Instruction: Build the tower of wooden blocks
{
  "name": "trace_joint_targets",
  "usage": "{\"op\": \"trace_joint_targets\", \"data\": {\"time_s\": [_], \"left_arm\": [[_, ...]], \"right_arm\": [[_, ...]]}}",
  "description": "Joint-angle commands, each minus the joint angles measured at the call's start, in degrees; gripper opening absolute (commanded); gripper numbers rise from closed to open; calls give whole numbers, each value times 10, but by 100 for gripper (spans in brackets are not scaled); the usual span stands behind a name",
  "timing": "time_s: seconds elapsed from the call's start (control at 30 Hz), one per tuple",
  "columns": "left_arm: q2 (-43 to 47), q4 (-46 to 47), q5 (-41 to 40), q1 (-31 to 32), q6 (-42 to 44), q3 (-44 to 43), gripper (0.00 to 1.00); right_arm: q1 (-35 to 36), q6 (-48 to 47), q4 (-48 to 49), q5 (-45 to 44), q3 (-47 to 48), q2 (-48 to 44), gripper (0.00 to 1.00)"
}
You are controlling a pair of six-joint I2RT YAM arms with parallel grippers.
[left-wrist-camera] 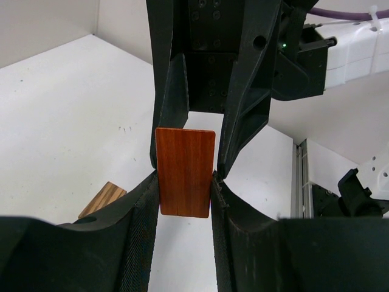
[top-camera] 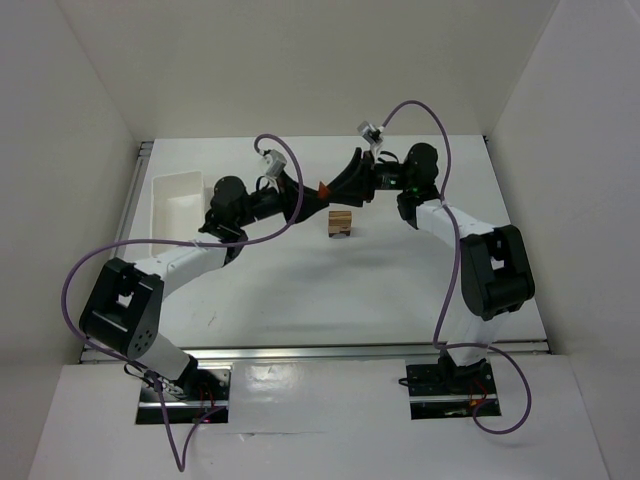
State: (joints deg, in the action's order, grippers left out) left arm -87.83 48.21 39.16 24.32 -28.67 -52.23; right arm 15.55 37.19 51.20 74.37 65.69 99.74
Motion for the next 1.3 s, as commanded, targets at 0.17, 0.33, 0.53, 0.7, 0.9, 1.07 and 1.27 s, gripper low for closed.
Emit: {"op": "trace_joint_targets", "data": {"time_s": [0.17,0.33,0.53,0.7,0.9,1.07,1.27], "left_arm": [[21,-66,6,2,46,-49,28],[11,-92,6,2,52,-62,20],[-1,-127,6,2,58,-87,15],[-1,-159,-8,2,71,-98,33],[-1,-176,-2,2,89,-104,55],[-19,-163,49,2,95,-110,13],[-26,-157,78,2,90,-121,11]], "right_arm": [[-5,-86,-82,-48,36,-43,0],[-5,-142,-171,-106,47,-53,0],[-5,-166,-199,-120,52,-60,0],[-5,-192,-229,-143,58,-65,0],[-5,-202,-232,-127,56,-65,0],[-5,-172,-174,-64,56,-49,0],[-5,-149,-158,-45,61,-32,0]]}}
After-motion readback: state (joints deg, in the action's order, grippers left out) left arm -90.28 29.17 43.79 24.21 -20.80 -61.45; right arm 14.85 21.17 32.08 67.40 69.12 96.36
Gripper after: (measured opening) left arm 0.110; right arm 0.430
